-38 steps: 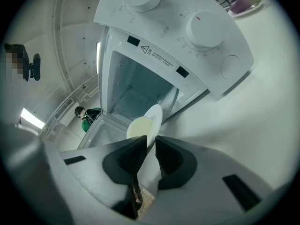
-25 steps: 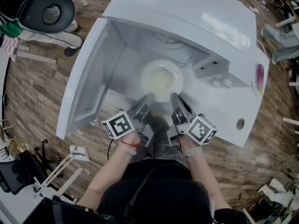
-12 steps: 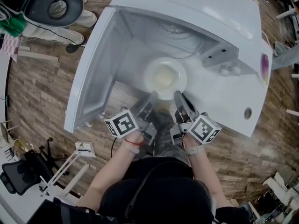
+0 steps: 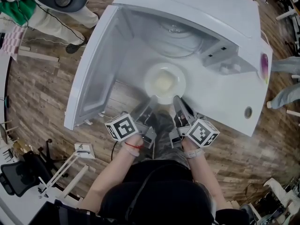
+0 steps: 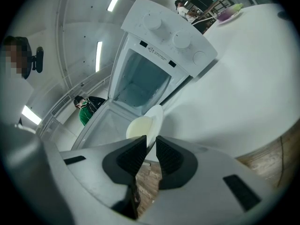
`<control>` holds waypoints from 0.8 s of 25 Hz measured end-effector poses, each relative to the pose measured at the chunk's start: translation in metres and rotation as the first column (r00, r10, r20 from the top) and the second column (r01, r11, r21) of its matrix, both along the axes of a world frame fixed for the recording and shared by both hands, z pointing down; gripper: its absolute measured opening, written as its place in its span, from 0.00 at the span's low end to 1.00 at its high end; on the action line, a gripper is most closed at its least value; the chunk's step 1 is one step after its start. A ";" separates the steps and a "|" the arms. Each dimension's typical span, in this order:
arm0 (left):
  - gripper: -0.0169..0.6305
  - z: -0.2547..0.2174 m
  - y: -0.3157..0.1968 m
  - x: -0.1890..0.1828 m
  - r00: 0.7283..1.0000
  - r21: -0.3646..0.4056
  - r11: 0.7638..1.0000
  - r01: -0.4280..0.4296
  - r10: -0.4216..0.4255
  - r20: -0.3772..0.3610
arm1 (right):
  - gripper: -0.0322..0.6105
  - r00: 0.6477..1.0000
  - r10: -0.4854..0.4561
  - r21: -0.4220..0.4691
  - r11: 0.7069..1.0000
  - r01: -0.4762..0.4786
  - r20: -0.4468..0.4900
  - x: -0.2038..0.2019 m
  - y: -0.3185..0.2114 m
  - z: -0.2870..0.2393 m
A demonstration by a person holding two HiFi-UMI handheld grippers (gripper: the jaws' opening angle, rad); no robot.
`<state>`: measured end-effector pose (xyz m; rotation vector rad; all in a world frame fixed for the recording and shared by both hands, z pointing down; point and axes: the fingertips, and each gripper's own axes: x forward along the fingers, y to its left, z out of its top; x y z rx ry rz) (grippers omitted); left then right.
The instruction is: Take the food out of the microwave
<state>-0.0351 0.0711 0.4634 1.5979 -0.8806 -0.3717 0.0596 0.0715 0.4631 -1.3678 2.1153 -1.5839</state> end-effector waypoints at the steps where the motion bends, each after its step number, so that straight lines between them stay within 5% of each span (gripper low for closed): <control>1: 0.07 0.001 0.001 0.001 1.000 -0.001 1.000 -0.004 0.004 0.000 | 0.16 1.000 0.002 -0.001 1.000 -0.002 -0.002 0.001 0.001 0.001; 20: 0.07 0.026 0.007 0.010 0.999 -0.014 0.999 -0.037 0.037 -0.003 | 0.16 0.999 0.025 -0.040 0.999 -0.027 -0.031 0.010 0.012 0.026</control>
